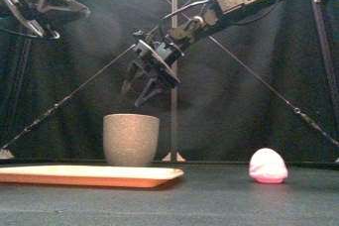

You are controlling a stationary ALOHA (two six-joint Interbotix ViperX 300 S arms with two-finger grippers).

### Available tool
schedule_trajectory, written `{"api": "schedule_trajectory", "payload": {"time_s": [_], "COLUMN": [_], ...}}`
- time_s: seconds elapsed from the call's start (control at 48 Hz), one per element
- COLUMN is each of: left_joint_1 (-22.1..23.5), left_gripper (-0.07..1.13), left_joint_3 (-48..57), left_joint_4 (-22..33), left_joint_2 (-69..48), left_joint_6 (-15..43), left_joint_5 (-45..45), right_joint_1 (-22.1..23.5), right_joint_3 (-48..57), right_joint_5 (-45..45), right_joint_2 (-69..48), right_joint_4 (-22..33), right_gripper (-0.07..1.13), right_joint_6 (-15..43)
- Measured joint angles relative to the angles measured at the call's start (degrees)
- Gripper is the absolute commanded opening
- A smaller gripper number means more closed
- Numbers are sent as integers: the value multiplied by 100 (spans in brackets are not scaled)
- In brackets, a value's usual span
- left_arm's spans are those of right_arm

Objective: Pick the carrot then place it in the grey bowl
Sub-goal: Drop carrot in the grey bowl and return to neutral

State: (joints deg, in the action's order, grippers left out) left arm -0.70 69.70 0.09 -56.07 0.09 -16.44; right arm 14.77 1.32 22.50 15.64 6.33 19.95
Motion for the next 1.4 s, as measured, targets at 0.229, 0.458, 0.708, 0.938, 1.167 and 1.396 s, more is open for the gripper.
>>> {"api": "schedule_trajectory", "payload": {"time_s": [0.229,0.458,0.708,0.938,1.167,1.396], "left_joint_1": [0,0,9,9,0,9], "left_gripper": [-3,-3,-3,-3,-3,-3], "left_joint_3": [9,18,62,62,70,70], "left_joint_4": [0,-9,-18,-18,-18,-26], "left_joint_2": [-18,-35,-79,-79,-97,-105], "left_joint_6": [0,0,0,0,0,0], "left_joint_5": [0,0,0,0,0,0], "right_joint_1": [-149,-519,-800,-967,-1002,-984], "right_joint_3": [976,2663,4087,5071,6029,6451], "right_joint_5": [-255,-1564,-2109,-2751,-3445,-3779], "right_joint_2": [-1143,-2733,-4043,-5607,-6899,-7251], "right_joint_4": [246,308,729,976,1002,1002], "right_gripper": [91,91,91,91,91,91], "right_joint_6": [97,53,88,53,79,53]}}
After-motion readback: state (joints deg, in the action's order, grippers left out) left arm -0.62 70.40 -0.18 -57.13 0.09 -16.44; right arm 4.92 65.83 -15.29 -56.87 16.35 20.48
